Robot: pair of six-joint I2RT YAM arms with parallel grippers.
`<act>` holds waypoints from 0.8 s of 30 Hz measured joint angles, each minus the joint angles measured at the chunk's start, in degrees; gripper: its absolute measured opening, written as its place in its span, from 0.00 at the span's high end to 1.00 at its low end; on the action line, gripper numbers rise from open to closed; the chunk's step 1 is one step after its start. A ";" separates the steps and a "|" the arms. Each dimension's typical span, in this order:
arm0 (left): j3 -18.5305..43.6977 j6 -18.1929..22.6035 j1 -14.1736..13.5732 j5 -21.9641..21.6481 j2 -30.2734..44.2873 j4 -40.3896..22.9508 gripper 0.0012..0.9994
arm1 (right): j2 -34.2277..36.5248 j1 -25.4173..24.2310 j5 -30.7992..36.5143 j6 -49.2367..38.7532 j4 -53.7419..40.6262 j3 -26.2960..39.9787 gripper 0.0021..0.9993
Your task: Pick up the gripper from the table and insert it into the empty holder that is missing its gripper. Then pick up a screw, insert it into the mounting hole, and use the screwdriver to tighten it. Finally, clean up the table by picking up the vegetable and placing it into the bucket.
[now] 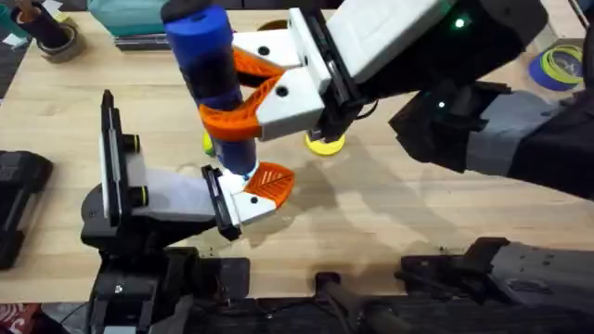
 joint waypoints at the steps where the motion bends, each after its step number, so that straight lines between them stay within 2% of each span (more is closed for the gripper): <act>1: 0.00 0.00 0.00 0.01 0.00 0.02 1.00 | 0.00 0.00 0.00 0.00 0.01 -0.03 0.98; 24: 0.00 0.00 0.00 0.00 0.01 0.01 1.00 | 0.74 0.00 0.13 -0.61 -0.77 -0.10 0.98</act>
